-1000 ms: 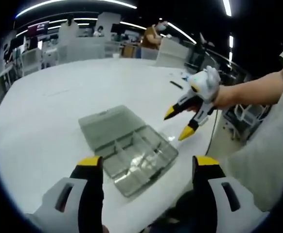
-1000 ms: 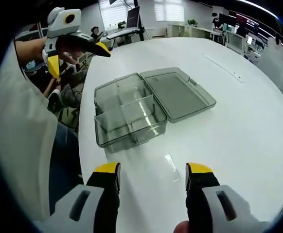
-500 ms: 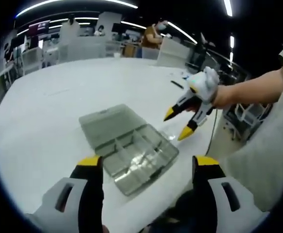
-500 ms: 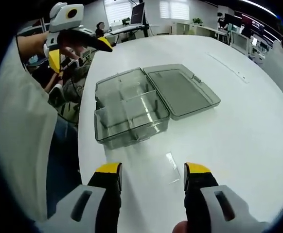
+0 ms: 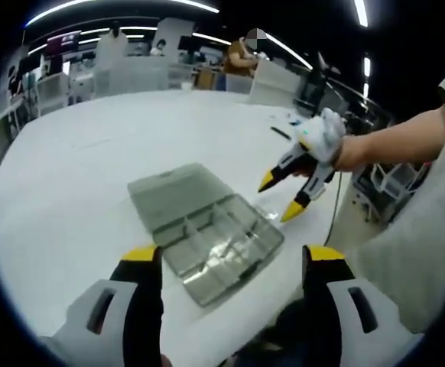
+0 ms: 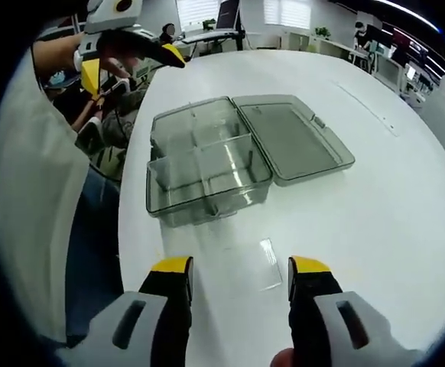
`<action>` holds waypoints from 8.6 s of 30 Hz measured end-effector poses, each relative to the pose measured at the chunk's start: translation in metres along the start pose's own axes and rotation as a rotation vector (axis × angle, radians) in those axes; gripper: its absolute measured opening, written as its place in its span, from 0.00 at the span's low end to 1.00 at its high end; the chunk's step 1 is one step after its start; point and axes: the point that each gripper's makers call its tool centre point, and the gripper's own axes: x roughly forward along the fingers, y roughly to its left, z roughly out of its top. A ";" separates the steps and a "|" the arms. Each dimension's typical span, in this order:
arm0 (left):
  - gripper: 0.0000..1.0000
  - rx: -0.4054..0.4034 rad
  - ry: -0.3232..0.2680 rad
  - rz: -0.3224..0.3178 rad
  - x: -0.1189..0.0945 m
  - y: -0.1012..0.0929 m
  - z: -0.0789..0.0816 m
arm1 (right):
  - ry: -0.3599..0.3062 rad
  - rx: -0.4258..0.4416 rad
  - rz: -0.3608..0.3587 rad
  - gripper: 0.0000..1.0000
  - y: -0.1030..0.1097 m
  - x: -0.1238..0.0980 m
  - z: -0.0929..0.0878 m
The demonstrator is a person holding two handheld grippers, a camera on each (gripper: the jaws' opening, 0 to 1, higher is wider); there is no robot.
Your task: Insert the divider into the dual guide fixture by aligning both edges with the guide slots and pushing it downward to the bottom, including one-sided entry, uneven engagement, binding, and posture correction.
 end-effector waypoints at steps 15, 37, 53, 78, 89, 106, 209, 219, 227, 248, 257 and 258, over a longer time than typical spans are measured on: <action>0.72 -0.007 0.006 0.005 -0.001 0.004 -0.002 | 0.038 -0.052 0.008 0.46 -0.001 0.006 -0.005; 0.72 -0.012 0.015 0.017 -0.004 0.009 -0.003 | 0.095 -0.112 0.021 0.45 -0.005 0.015 -0.013; 0.72 -0.018 0.012 0.024 -0.005 0.010 -0.004 | 0.125 -0.139 0.028 0.45 -0.009 0.019 -0.019; 0.72 -0.027 0.005 0.032 -0.009 0.011 -0.007 | 0.208 -0.213 0.047 0.43 -0.011 0.021 -0.015; 0.72 -0.029 0.003 0.031 -0.009 0.010 -0.009 | 0.286 -0.225 0.046 0.43 -0.010 0.022 -0.015; 0.72 -0.034 -0.002 0.035 -0.012 0.011 -0.011 | 0.417 -0.311 0.068 0.38 -0.017 0.022 -0.019; 0.64 -0.035 -0.006 -0.062 0.012 -0.007 0.006 | 0.201 -0.270 -0.115 0.27 0.013 -0.041 0.021; 0.57 -0.040 -0.008 -0.078 0.013 -0.009 0.009 | 0.161 -0.295 -0.140 0.27 0.016 -0.047 0.040; 0.52 -0.057 -0.011 -0.084 0.014 -0.009 0.011 | 0.122 -0.317 -0.154 0.27 0.020 -0.051 0.055; 0.44 -0.084 -0.029 -0.112 0.022 -0.016 0.024 | 0.059 -0.359 -0.159 0.27 0.030 -0.055 0.078; 0.40 -0.122 -0.042 -0.127 0.022 -0.018 0.030 | 0.017 -0.378 -0.159 0.27 0.036 -0.057 0.091; 0.39 -0.131 -0.049 -0.132 0.021 -0.019 0.031 | 0.013 -0.379 -0.159 0.27 0.036 -0.057 0.092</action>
